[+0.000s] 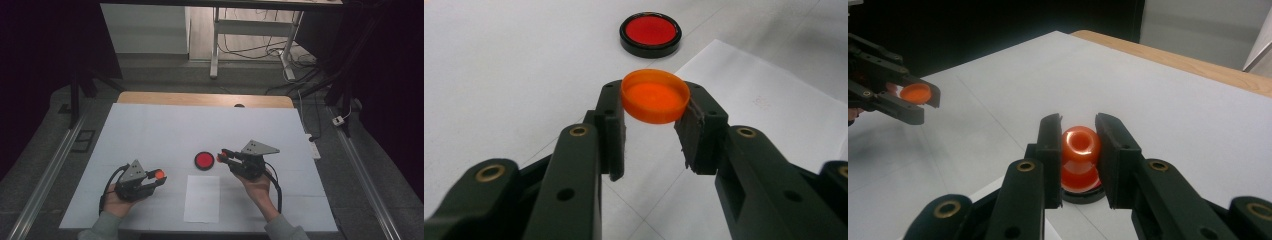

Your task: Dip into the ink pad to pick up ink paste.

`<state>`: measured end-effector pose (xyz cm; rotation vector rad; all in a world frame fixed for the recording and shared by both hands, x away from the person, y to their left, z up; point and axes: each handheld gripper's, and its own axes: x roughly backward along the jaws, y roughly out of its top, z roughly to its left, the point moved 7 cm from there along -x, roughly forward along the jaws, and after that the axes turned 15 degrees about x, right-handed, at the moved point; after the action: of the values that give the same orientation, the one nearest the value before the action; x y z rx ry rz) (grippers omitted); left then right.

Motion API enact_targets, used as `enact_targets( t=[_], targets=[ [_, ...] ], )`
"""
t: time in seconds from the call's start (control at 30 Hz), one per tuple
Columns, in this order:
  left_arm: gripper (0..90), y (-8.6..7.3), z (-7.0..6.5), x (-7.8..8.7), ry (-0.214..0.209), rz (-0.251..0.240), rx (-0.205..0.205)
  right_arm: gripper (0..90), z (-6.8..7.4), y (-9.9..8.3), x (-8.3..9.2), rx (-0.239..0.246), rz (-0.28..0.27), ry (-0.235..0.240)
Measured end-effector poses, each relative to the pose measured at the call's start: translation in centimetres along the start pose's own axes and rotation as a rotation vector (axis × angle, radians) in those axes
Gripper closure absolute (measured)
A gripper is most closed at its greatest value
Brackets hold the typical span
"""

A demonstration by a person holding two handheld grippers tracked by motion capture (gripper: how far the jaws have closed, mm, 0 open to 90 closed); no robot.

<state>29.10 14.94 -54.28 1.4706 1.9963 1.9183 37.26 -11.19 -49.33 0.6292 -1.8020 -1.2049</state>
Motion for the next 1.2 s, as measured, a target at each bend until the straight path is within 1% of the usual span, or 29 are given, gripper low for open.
enact_targets(
  t=[0.2,0.33,0.5,0.83,1.0,1.2],
  targets=[
    [64.7,0.0,0.0,0.0,-0.001,0.0,0.002,72.7,-0.2,0.2,-0.6,0.003,0.002,0.0],
    [64.6,0.0,0.0,0.0,0.0,0.001,0.0,72.7,-0.2,0.2,-1.1,0.017,0.014,-0.001],
    [64.6,0.0,0.1,0.0,0.0,0.001,0.001,72.7,-0.3,0.2,-1.8,0.02,0.028,-0.003],
    [64.6,-0.1,0.0,-0.1,-0.001,0.007,-0.002,72.7,-0.8,-0.1,-2.7,0.012,0.043,-0.011],
    [64.6,-0.1,0.0,-0.1,-0.001,0.007,-0.005,72.6,-1.1,-0.3,-3.3,0.009,0.054,-0.008],
    [64.6,-0.1,0.0,-0.2,-0.002,0.011,-0.007,72.6,-1.1,-0.5,-4.1,0.011,0.071,-0.001]
  ],
)
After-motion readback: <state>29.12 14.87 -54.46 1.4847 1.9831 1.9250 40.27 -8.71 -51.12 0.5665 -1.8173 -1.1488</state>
